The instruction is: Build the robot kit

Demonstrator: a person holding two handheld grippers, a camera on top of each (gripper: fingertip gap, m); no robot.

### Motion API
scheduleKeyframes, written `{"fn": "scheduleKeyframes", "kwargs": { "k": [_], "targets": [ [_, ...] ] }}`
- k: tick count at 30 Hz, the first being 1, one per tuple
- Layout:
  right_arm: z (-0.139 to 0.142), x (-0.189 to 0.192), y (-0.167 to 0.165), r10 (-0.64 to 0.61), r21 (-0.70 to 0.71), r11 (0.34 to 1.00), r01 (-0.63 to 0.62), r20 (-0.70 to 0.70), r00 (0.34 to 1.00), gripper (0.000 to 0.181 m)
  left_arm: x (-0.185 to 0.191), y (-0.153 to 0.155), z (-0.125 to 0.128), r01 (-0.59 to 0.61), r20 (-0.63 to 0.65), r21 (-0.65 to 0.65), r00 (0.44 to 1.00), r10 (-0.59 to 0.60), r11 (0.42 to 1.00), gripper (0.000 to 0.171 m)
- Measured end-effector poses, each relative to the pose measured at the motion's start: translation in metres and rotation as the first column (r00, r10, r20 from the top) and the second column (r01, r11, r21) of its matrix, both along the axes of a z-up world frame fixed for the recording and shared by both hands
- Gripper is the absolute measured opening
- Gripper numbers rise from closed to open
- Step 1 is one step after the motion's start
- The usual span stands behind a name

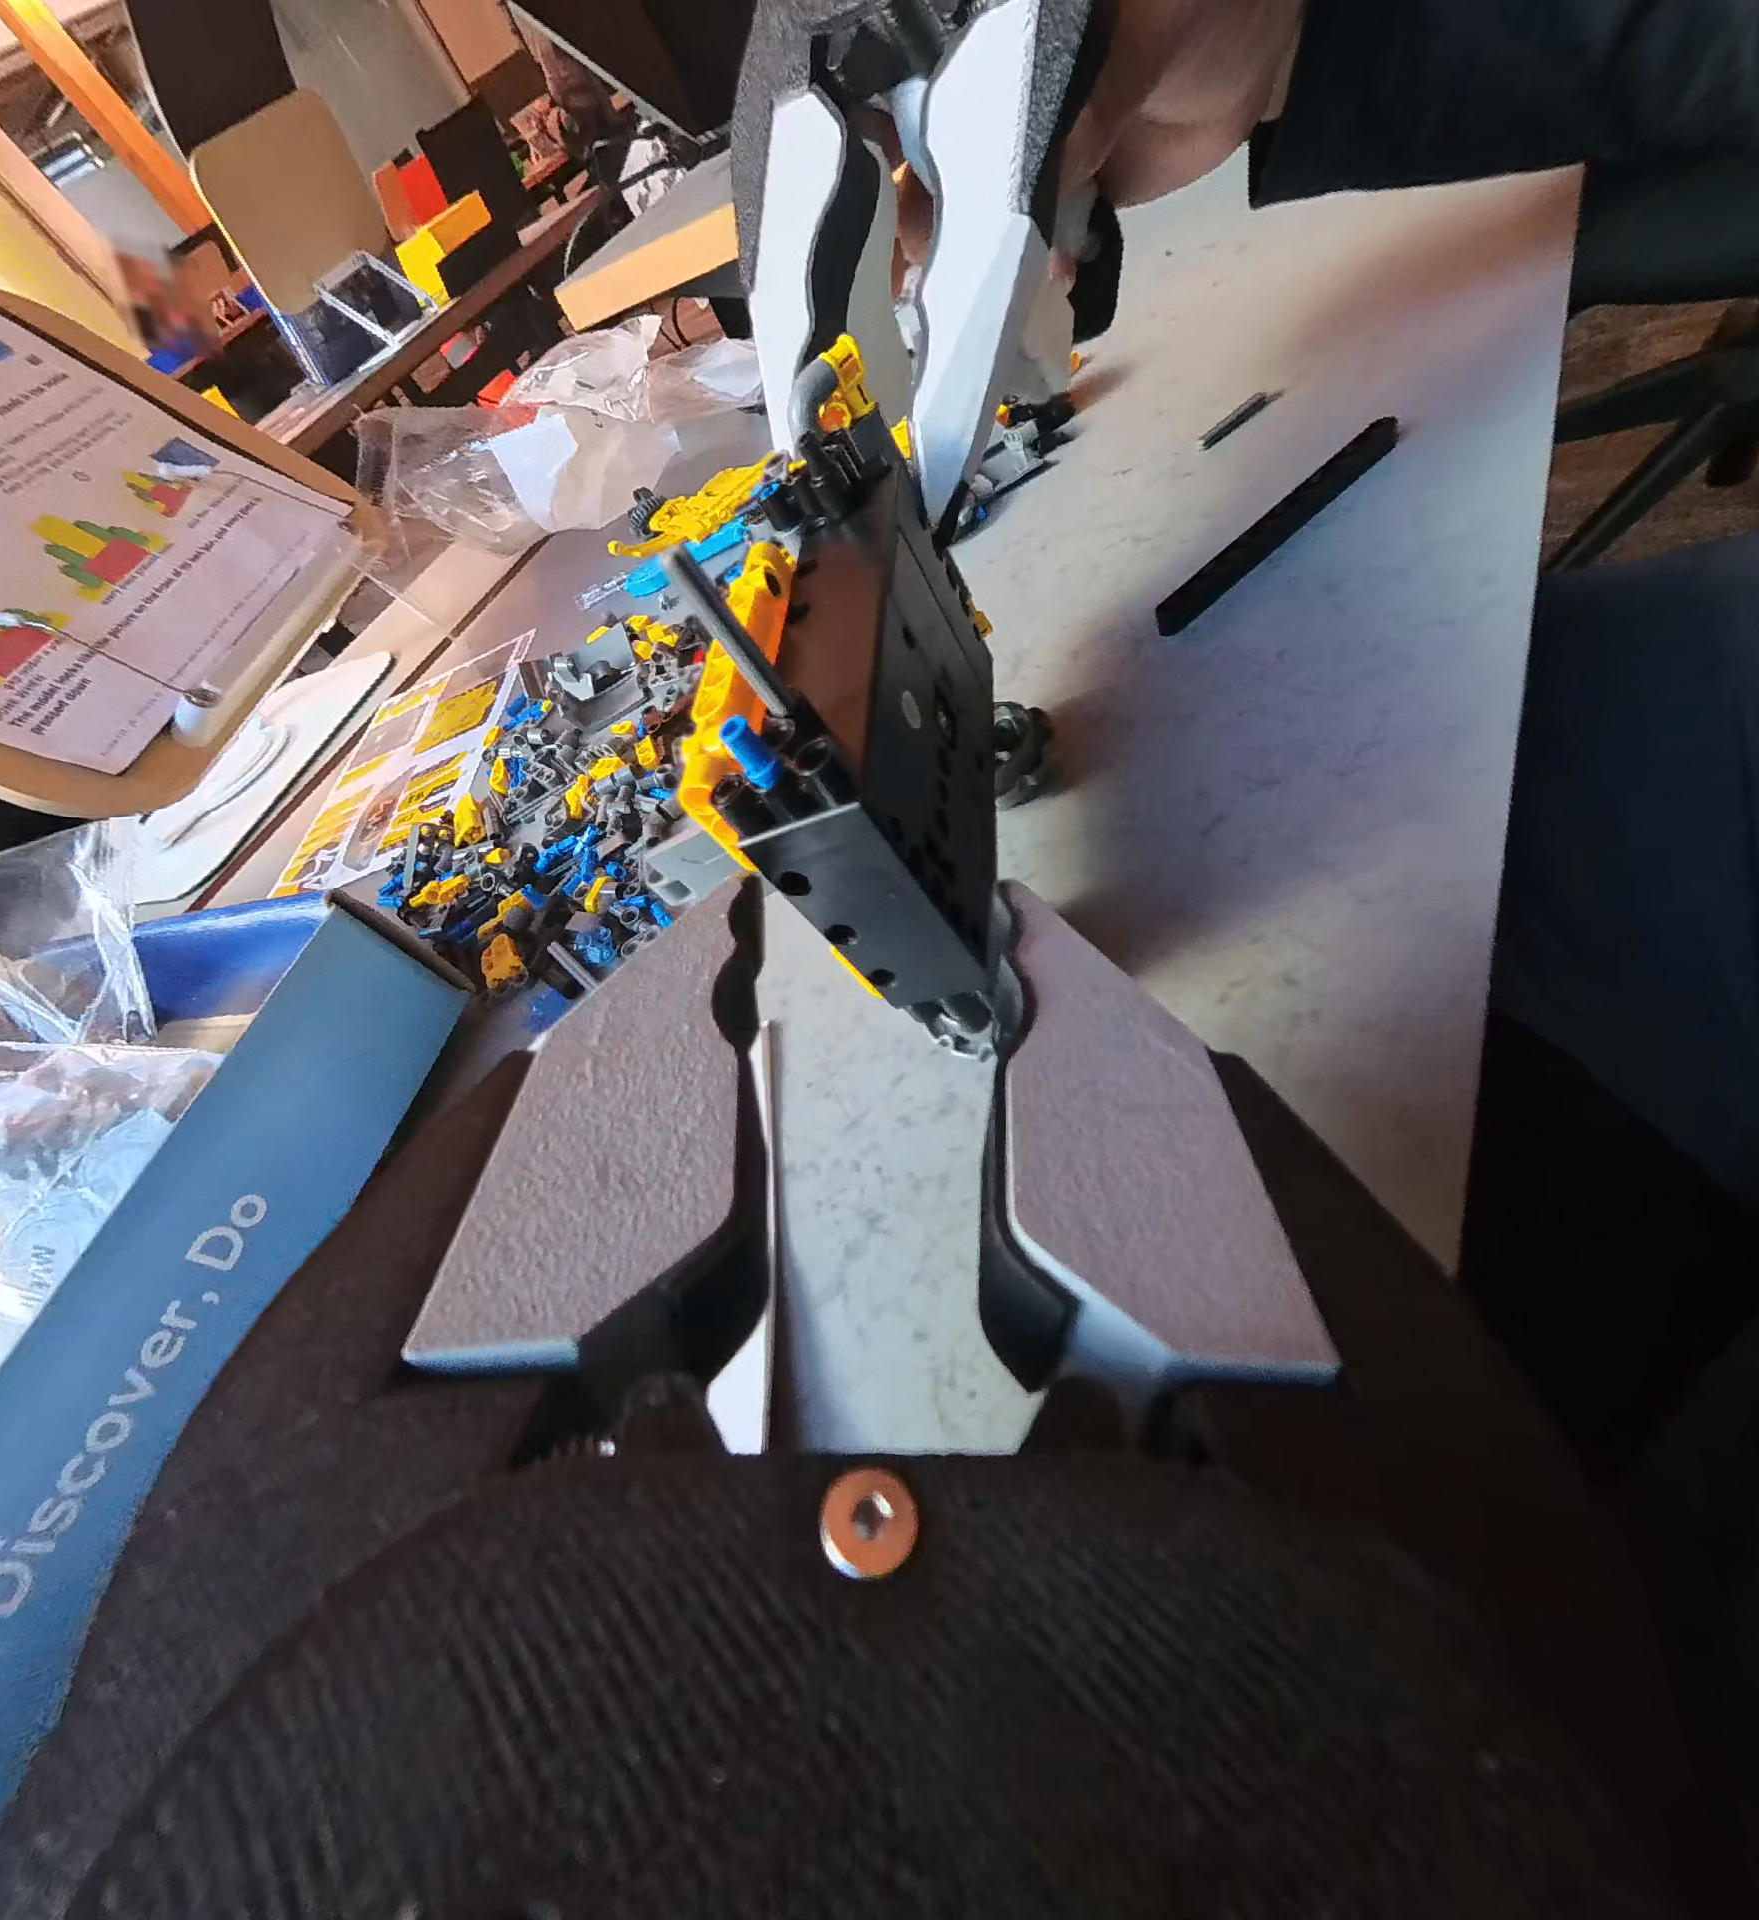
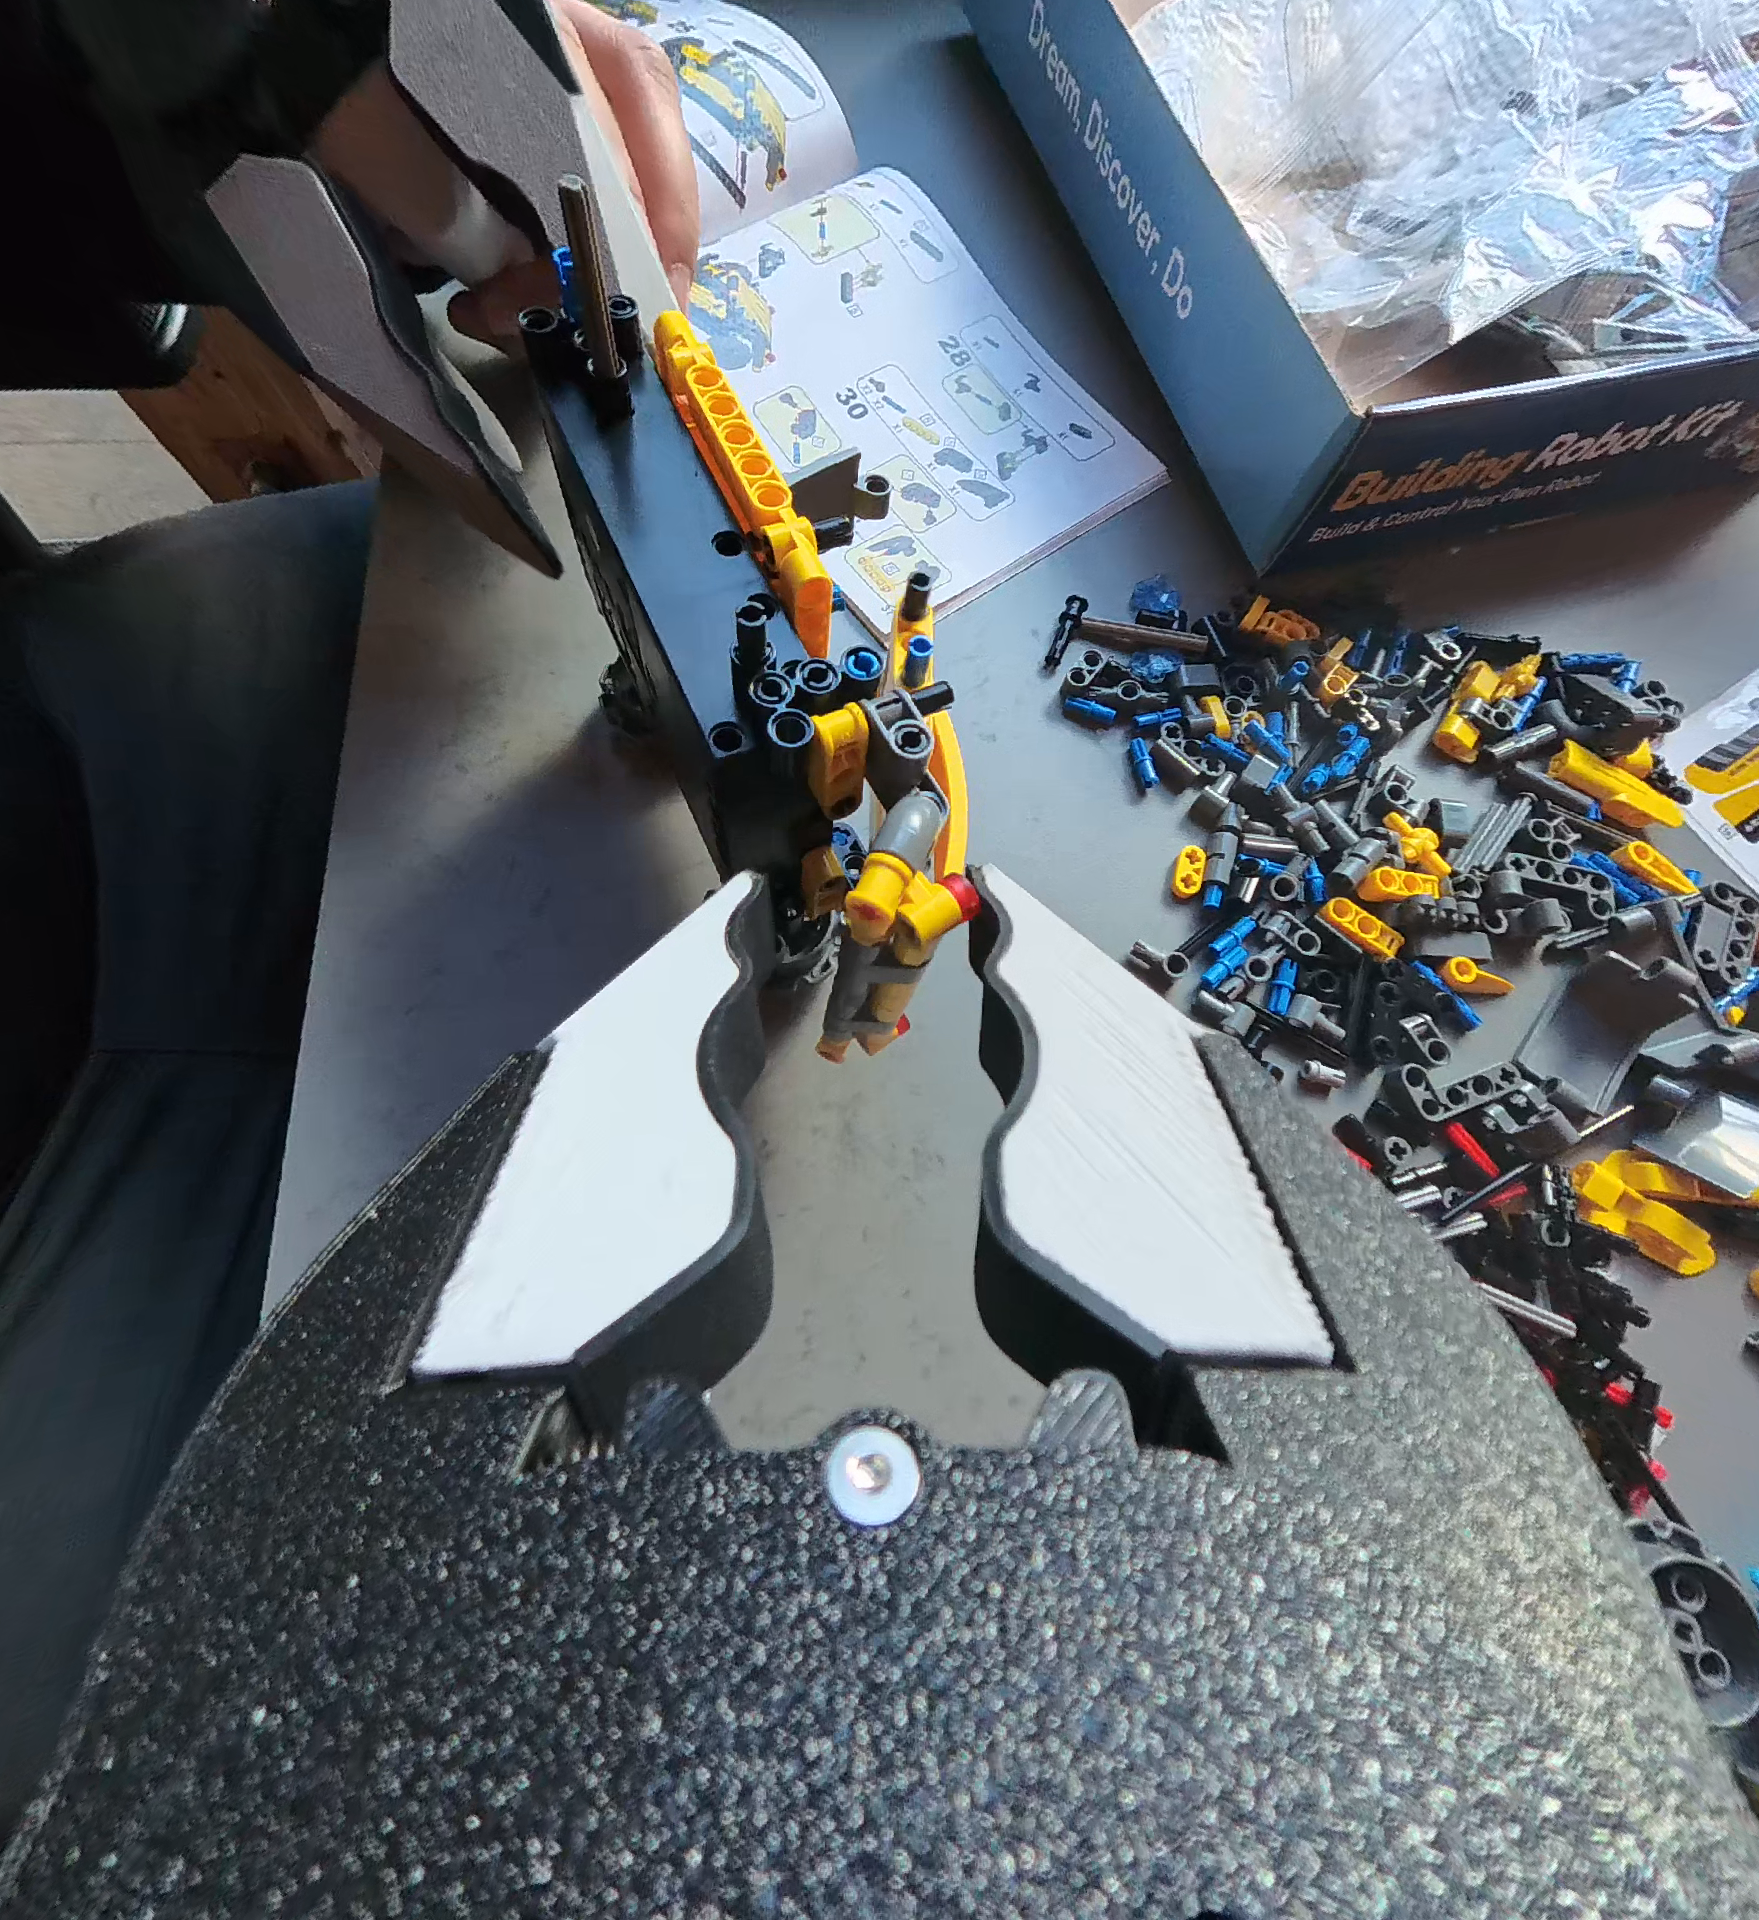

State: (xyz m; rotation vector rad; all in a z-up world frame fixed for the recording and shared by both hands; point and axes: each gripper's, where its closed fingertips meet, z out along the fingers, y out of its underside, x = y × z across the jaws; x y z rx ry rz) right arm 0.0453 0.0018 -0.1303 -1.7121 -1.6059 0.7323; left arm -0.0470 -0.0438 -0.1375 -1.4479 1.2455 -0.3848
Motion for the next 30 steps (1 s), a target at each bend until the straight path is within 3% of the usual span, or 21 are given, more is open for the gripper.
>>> {"fn": "scheduleKeyframes", "kwargs": {
  "k": [7, 12, 30],
  "targets": [
    [-0.001, -0.005, 0.004, -0.006, 0.042, 0.999, 0.006, 0.007, 1.000, 0.026, 0.006, 0.002, -0.008, 0.003, -0.057, -0.005, 0.998, -0.003, 1.000, 0.039],
    [0.002, -0.001, 0.002, -0.009, 0.031, 0.999, 0.010, -0.006, 1.000, 0.029, 0.004, 0.001, -0.005, -0.002, -0.029, -0.030, 1.000, 0.001, 1.000, 0.047],
    [0.000, 0.001, 0.013, -0.020, 0.024, 1.000, 0.020, -0.007, 1.000, 0.034, 0.002, 0.011, -0.004, -0.023, -0.034, -0.027, 0.999, 0.022, 0.999, 0.042]
  ]
}}
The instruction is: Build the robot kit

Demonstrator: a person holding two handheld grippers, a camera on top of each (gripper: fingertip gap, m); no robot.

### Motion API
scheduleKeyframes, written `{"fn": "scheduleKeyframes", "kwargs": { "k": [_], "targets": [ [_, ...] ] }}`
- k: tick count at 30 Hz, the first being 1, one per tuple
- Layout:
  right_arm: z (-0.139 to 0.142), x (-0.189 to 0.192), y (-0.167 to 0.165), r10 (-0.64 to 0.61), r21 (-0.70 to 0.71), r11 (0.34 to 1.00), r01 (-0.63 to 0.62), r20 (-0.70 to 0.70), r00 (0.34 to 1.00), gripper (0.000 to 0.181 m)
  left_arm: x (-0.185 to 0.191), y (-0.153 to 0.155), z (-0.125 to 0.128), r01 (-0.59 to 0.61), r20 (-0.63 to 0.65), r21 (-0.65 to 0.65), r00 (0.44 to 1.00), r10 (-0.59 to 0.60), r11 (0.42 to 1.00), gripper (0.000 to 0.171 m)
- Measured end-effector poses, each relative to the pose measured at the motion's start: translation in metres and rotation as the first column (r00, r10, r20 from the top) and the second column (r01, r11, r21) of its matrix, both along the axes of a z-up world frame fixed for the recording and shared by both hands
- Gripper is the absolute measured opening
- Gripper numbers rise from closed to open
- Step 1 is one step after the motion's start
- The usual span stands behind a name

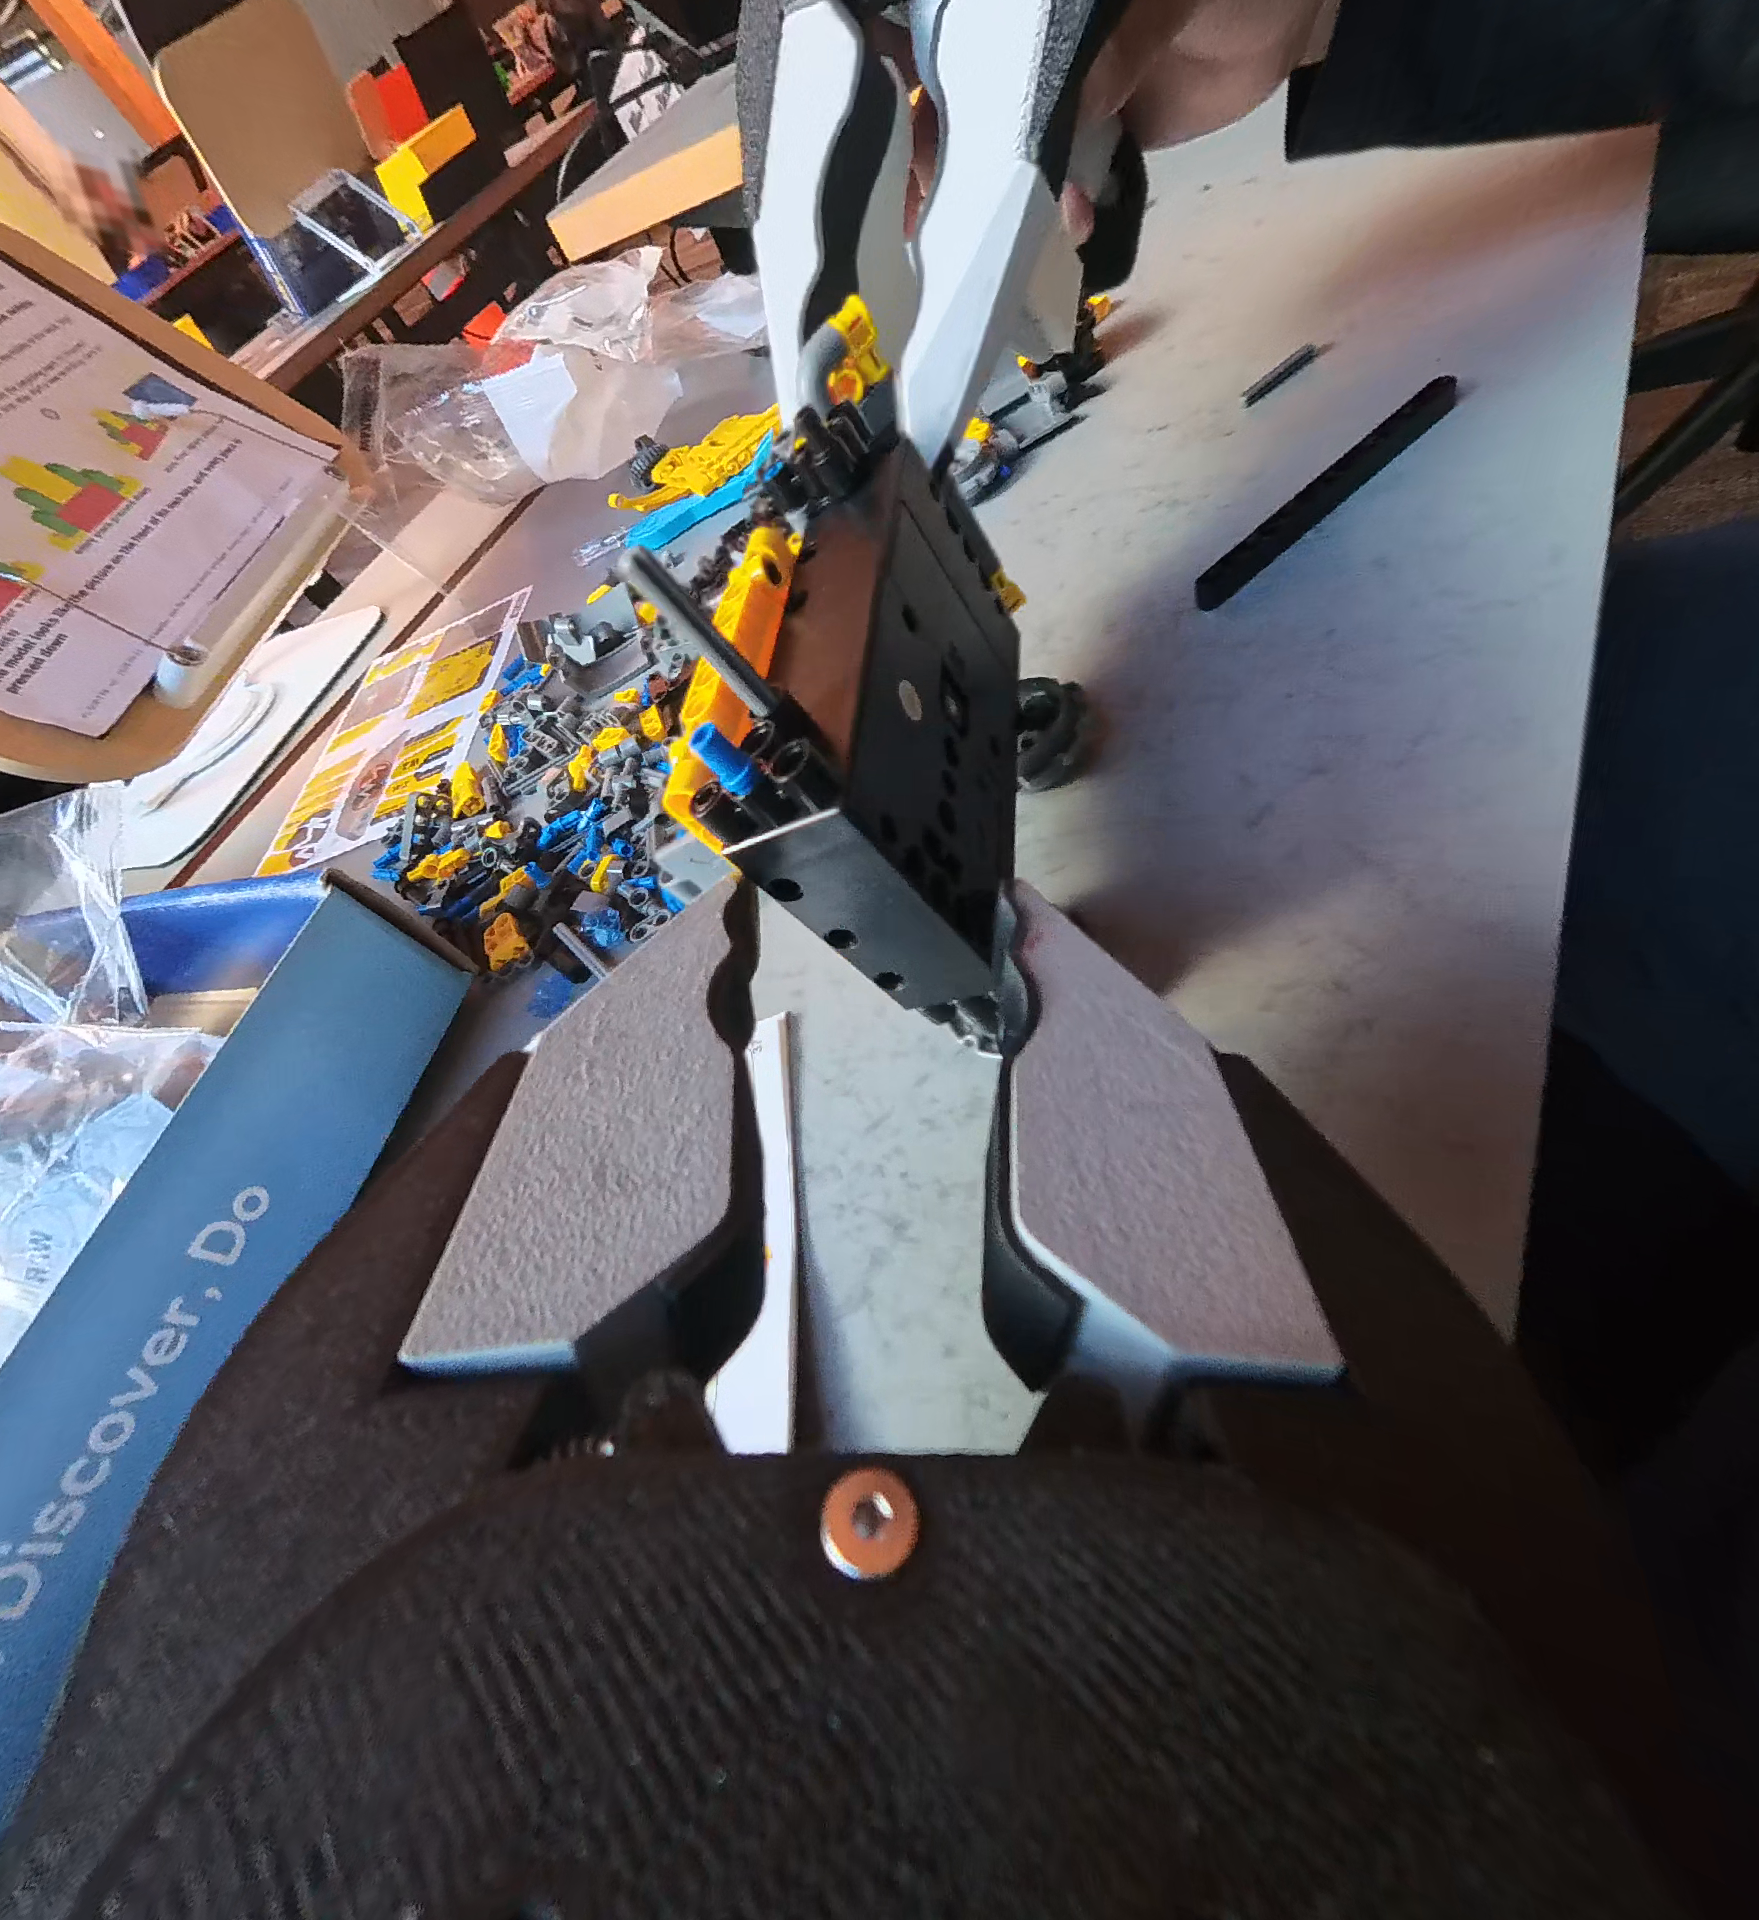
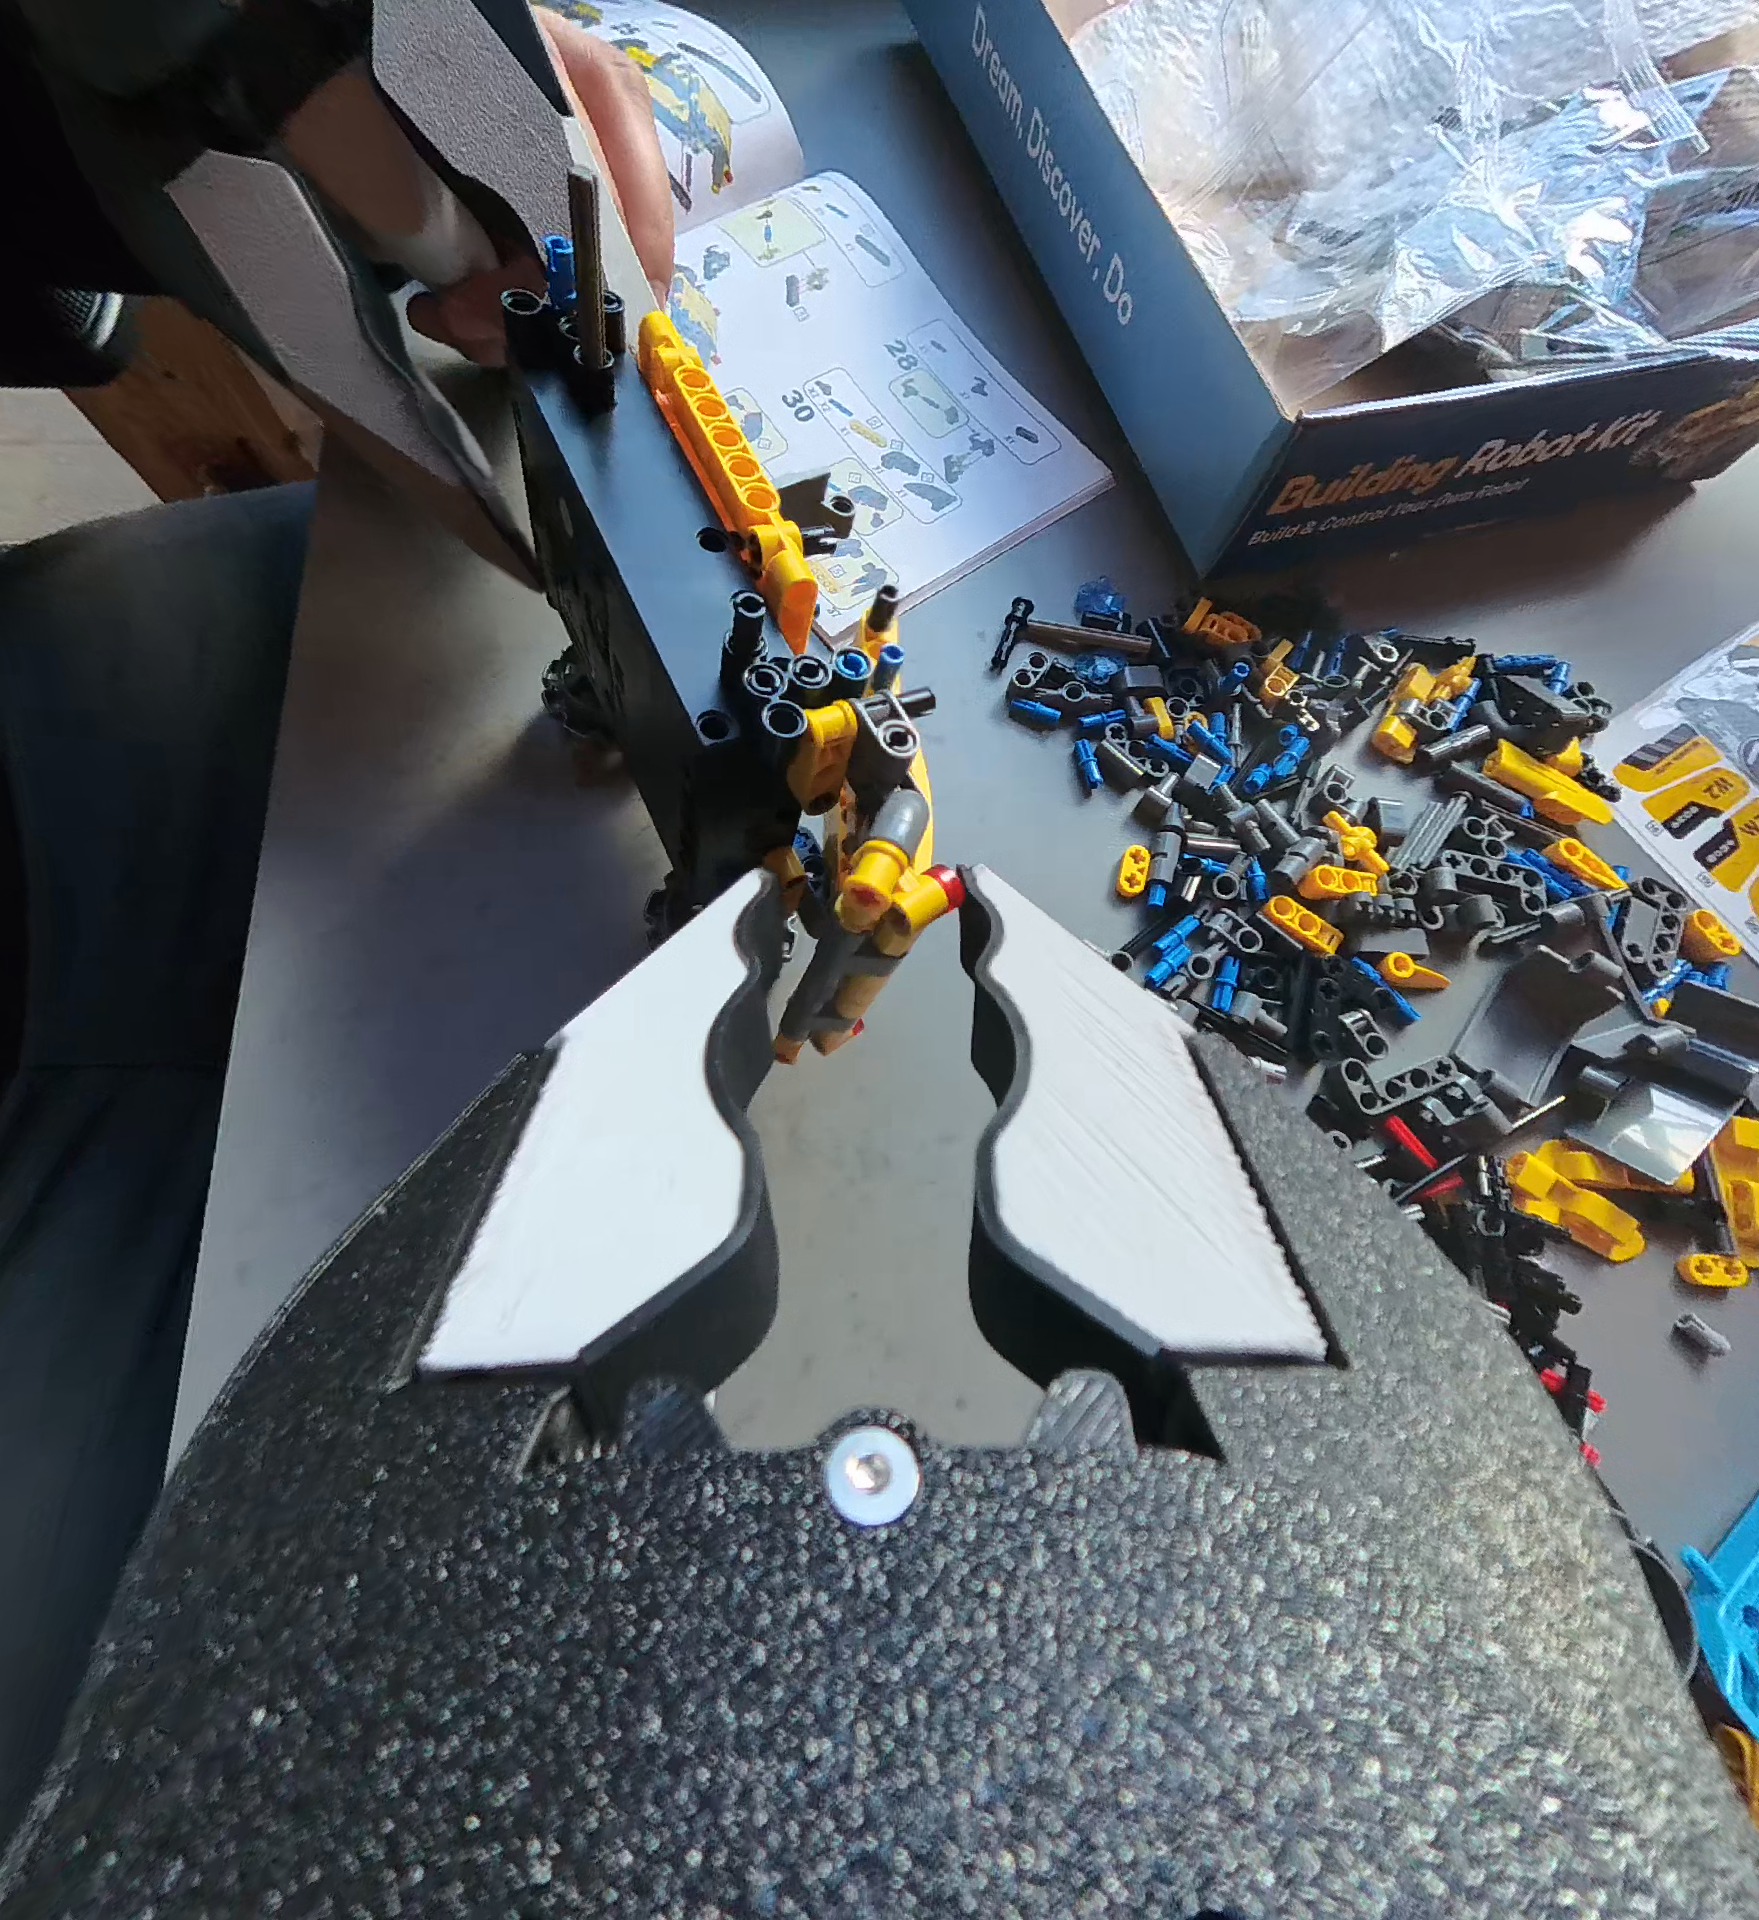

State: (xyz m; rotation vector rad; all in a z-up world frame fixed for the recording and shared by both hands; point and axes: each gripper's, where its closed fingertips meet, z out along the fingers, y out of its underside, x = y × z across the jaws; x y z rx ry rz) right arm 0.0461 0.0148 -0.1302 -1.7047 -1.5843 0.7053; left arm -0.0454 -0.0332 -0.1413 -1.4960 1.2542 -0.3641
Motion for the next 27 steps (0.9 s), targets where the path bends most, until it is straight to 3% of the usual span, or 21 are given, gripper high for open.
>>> {"fn": "scheduleKeyframes", "kwargs": {
  "k": [5, 10, 12, 16, 19, 21, 25, 27],
  "targets": [
    [0.006, -0.001, -0.017, 0.020, 0.024, 1.000, -0.019, -0.029, 0.999, 0.023, 0.003, -0.006, -0.003, 0.021, -0.034, 0.035, 0.999, -0.020, 0.999, 0.039],
    [0.001, -0.005, -0.024, -0.005, -0.009, 1.000, 0.005, -0.072, 0.997, 0.025, 0.010, -0.003, -0.012, 0.041, -0.032, -0.095, 0.999, -0.044, 0.995, 0.044],
    [-0.002, -0.003, -0.020, -0.031, -0.007, 0.999, 0.031, -0.056, 0.998, 0.025, 0.013, -0.001, -0.014, 0.043, -0.003, -0.229, 0.999, -0.045, 0.972, 0.040],
    [-0.009, -0.002, 0.007, -0.144, -0.150, 0.978, 0.146, 0.024, 0.989, 0.023, 0.011, 0.027, -0.012, -0.004, -0.011, -0.474, 1.000, -0.001, 0.881, 0.035],
    [-0.008, -0.003, 0.032, -0.185, -0.346, 0.912, 0.218, 0.126, 0.975, 0.023, 0.011, 0.046, -0.002, -0.007, 0.021, -0.705, 0.999, 0.031, 0.709, 0.032],
    [-0.004, -0.003, 0.043, -0.196, -0.434, 0.865, 0.251, 0.169, 0.966, 0.024, 0.009, 0.053, 0.003, 0.002, 0.034, -0.763, 0.999, 0.037, 0.646, 0.033],
    [-0.002, -0.004, 0.049, -0.210, -0.529, 0.791, 0.306, 0.234, 0.949, 0.023, 0.008, 0.056, 0.000, -0.028, 0.002, -0.812, 0.999, 0.051, 0.583, 0.033],
    [-0.007, -0.002, 0.047, -0.209, -0.587, 0.735, 0.340, 0.280, 0.937, 0.023, 0.010, 0.052, -0.002, -0.017, 0.007, -0.858, 0.999, 0.045, 0.513, 0.033]
  ]
}}
